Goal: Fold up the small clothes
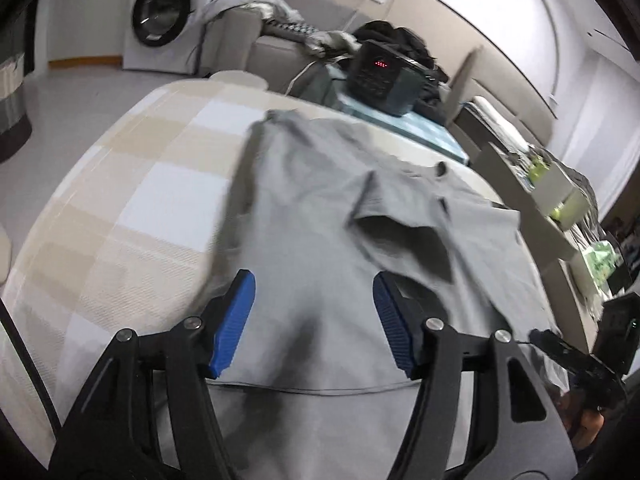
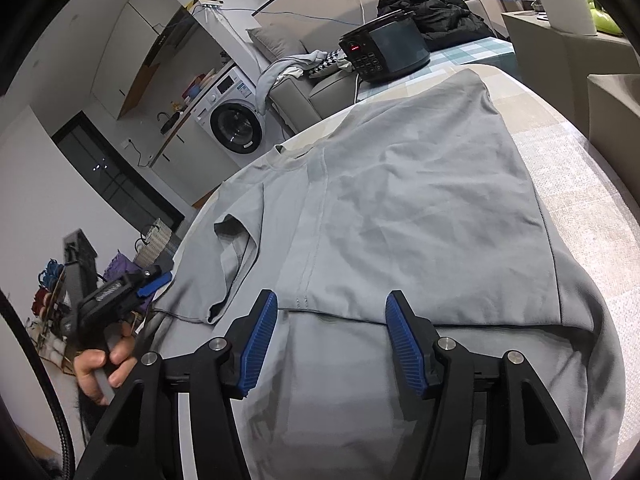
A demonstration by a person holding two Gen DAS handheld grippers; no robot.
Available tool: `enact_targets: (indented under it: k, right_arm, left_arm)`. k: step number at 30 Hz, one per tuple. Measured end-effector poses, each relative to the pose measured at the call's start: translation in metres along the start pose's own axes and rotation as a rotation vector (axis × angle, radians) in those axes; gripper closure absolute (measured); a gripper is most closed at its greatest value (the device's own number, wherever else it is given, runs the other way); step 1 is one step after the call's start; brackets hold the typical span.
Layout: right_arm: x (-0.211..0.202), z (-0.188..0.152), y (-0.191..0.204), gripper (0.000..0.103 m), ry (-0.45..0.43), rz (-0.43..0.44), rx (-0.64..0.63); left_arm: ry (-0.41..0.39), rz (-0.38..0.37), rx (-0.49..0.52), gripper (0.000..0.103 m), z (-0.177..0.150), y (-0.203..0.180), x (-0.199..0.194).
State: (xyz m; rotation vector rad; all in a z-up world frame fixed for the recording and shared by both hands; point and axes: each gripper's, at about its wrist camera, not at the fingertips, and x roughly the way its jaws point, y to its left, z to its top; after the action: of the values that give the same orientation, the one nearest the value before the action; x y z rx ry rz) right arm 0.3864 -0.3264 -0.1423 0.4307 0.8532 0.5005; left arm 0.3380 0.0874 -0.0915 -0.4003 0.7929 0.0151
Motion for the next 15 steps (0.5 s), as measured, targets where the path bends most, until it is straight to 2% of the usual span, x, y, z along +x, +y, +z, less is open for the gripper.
enact_targets:
  k: [2,4,6,7,9,12,15]
  right_arm:
    - [0.000,0.000,0.007,0.044,-0.003,-0.076,-0.024]
    - [0.000,-0.002,0.027,0.044,0.010,-0.178,-0.121]
    - [-0.003,-0.003,0.055,0.045,-0.004,-0.225,-0.221]
    - [-0.005,-0.003,0.073,0.045,-0.022,-0.229,-0.274]
    - [-0.007,0.001,0.112,0.044,-0.064,-0.239,-0.388]
    - [0.005,0.009,0.155,0.031,-0.099,-0.232,-0.509]
    - [0.043,0.022,0.183,0.029,-0.062,-0.203,-0.548]
  left_arm:
    - [0.006,0.065,-0.022,0.045,-0.002,0.016,0.005]
    - [0.012,0.136,-0.053,0.045,-0.001,0.033,0.013]
    - [-0.010,0.204,-0.108,0.045,0.003,0.049,0.010]
    - [-0.016,0.210,-0.125,0.045,0.002,0.057,0.010]
    - [-0.030,0.173,-0.152,0.045,0.005,0.063,0.007]
    - [-0.051,0.101,-0.179,0.045,0.007,0.070,0.001]
    - [-0.047,0.059,-0.165,0.045,0.009,0.064,0.006]
